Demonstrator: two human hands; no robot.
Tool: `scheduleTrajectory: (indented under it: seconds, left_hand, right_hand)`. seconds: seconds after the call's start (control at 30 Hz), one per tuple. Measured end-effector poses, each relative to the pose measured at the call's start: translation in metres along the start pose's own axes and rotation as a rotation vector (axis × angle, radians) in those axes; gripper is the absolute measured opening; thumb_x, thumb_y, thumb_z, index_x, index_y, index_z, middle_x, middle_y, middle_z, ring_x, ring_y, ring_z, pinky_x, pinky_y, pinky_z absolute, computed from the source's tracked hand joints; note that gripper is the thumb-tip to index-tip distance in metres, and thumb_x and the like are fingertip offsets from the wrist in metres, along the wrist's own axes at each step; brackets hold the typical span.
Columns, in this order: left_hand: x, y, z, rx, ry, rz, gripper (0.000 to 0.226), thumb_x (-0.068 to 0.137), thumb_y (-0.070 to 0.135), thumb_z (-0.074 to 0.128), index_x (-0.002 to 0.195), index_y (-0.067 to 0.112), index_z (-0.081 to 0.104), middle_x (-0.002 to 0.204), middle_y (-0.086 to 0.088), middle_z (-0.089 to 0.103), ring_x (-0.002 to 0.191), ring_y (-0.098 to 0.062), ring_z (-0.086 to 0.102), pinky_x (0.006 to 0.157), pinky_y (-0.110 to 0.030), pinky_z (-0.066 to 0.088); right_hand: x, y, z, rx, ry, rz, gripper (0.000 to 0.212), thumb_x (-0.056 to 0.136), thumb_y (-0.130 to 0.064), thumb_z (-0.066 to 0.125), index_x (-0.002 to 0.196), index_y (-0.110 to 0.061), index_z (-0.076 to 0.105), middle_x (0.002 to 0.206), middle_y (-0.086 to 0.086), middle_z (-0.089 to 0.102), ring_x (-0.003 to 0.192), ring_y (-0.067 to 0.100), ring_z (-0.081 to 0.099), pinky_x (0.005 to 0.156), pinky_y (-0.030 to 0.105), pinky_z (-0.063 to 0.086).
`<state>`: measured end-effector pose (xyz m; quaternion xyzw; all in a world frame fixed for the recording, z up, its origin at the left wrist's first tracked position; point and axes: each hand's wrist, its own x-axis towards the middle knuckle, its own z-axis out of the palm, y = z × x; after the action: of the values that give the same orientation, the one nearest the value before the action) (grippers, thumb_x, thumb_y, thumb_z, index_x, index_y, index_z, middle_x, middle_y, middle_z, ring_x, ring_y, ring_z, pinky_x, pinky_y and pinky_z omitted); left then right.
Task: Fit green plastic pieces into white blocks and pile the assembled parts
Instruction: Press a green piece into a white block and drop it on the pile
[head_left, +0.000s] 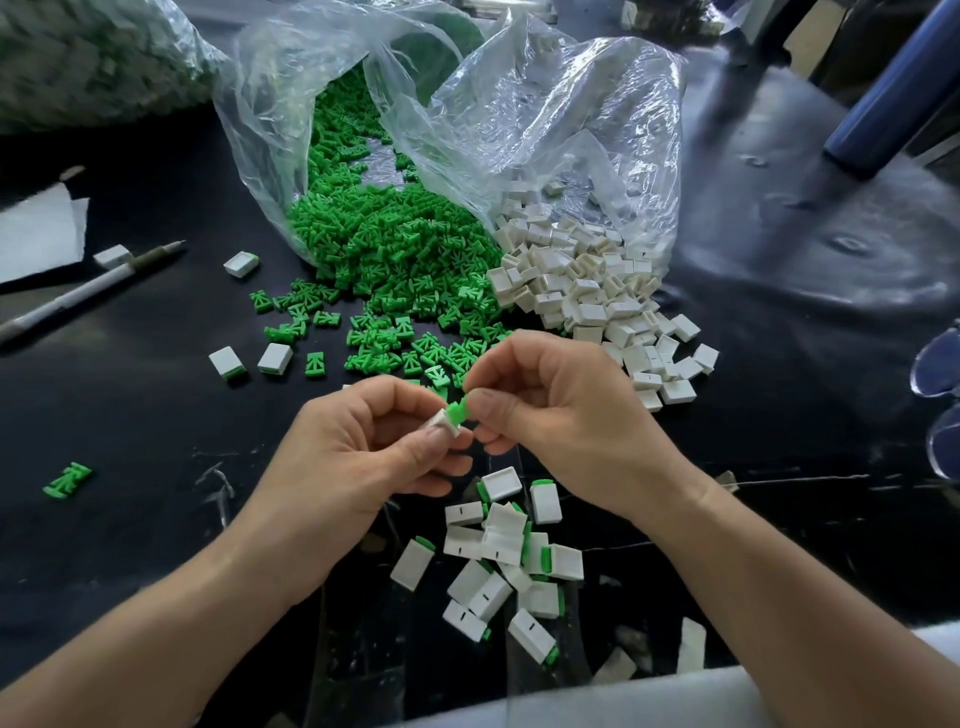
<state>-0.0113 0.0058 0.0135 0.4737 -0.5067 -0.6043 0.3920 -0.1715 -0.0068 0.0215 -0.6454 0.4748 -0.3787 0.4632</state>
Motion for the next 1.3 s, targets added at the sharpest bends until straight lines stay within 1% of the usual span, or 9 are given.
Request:
scheduleTrajectory:
  seconds: [0.23, 0.33, 0.47, 0.53, 0.7, 0.87, 1.0, 1.1, 1.3]
  left_hand:
    - [-0.001, 0.002, 0.000, 0.017, -0.004, 0.023, 0.021, 0.062, 0.017, 0.064, 0.080, 0.007, 0.065, 0.073, -0.012, 0.073, 0.064, -0.022, 0.070, 0.053, -0.021, 0.055]
    - [-0.001, 0.003, 0.000, 0.032, -0.002, 0.025, 0.022, 0.062, 0.018, 0.064, 0.081, 0.006, 0.065, 0.073, -0.011, 0.073, 0.065, -0.022, 0.070, 0.053, -0.022, 0.055]
    - [-0.002, 0.003, 0.001, 0.052, 0.002, 0.029, 0.023, 0.062, 0.019, 0.063, 0.081, 0.006, 0.065, 0.072, -0.011, 0.072, 0.064, -0.021, 0.070, 0.054, -0.022, 0.055]
    - [-0.002, 0.003, 0.001, 0.061, -0.004, 0.024, 0.023, 0.062, 0.019, 0.063, 0.081, 0.006, 0.065, 0.072, -0.012, 0.072, 0.064, -0.021, 0.070, 0.054, -0.022, 0.055]
    - [-0.001, 0.004, -0.001, -0.008, -0.031, -0.028, 0.024, 0.062, 0.020, 0.063, 0.080, 0.004, 0.064, 0.071, -0.014, 0.071, 0.062, -0.021, 0.070, 0.051, -0.021, 0.053]
    - [-0.002, 0.009, -0.003, -0.005, -0.030, 0.029, 0.022, 0.059, 0.023, 0.065, 0.074, 0.007, 0.066, 0.068, -0.015, 0.071, 0.057, -0.021, 0.068, 0.047, -0.020, 0.052]
    - [-0.004, 0.008, -0.002, 0.070, -0.051, 0.031, 0.022, 0.062, 0.020, 0.064, 0.076, 0.004, 0.066, 0.068, -0.014, 0.071, 0.056, -0.020, 0.067, 0.049, -0.022, 0.053]
    - [-0.005, 0.007, -0.001, 0.121, -0.079, 0.031, 0.023, 0.061, 0.019, 0.064, 0.077, 0.002, 0.065, 0.067, -0.014, 0.070, 0.055, -0.019, 0.066, 0.050, -0.022, 0.053]
    - [-0.004, 0.008, -0.005, 0.140, -0.083, 0.058, 0.020, 0.062, 0.020, 0.065, 0.074, 0.004, 0.067, 0.067, -0.014, 0.070, 0.055, -0.021, 0.067, 0.049, -0.022, 0.052]
  right_hand:
    - [0.000, 0.002, 0.003, -0.093, 0.005, -0.030, 0.027, 0.082, -0.004, 0.065, 0.071, -0.027, 0.056, 0.066, -0.007, 0.060, 0.061, 0.013, 0.063, 0.061, 0.029, 0.056]
    - [0.000, 0.001, 0.001, -0.108, -0.024, 0.022, 0.025, 0.084, -0.007, 0.064, 0.072, -0.027, 0.056, 0.064, -0.005, 0.061, 0.058, 0.009, 0.061, 0.059, 0.025, 0.055]
    - [-0.002, -0.002, -0.002, -0.396, -0.081, 0.003, 0.016, 0.087, -0.023, 0.060, 0.072, -0.027, 0.056, 0.057, -0.010, 0.052, 0.055, 0.004, 0.048, 0.054, 0.017, 0.039]
    - [-0.003, -0.003, -0.003, -0.482, -0.153, -0.004, 0.014, 0.090, -0.025, 0.055, 0.078, -0.018, 0.058, 0.060, -0.009, 0.050, 0.057, 0.006, 0.044, 0.057, 0.023, 0.036]
    - [-0.005, -0.005, 0.000, -0.420, -0.183, -0.083, 0.016, 0.093, -0.015, 0.049, 0.077, -0.014, 0.050, 0.064, -0.009, 0.045, 0.063, 0.011, 0.040, 0.062, 0.030, 0.035]
    - [-0.007, -0.003, 0.002, -0.309, -0.164, -0.109, 0.022, 0.095, -0.018, 0.043, 0.077, -0.007, 0.049, 0.065, 0.006, 0.051, 0.061, 0.019, 0.044, 0.058, 0.036, 0.038]
    - [-0.006, -0.003, -0.005, -0.455, -0.230, -0.125, 0.020, 0.095, -0.013, 0.045, 0.075, -0.012, 0.046, 0.066, 0.002, 0.051, 0.062, 0.016, 0.042, 0.059, 0.035, 0.037]
    - [-0.005, -0.004, -0.010, -0.593, -0.290, -0.154, 0.019, 0.094, -0.014, 0.046, 0.075, -0.012, 0.047, 0.066, 0.001, 0.050, 0.063, 0.019, 0.043, 0.061, 0.040, 0.039]
    - [-0.006, -0.007, -0.004, -0.575, -0.254, -0.206, 0.017, 0.091, -0.018, 0.044, 0.074, -0.017, 0.041, 0.062, -0.007, 0.043, 0.059, 0.015, 0.039, 0.057, 0.035, 0.036]
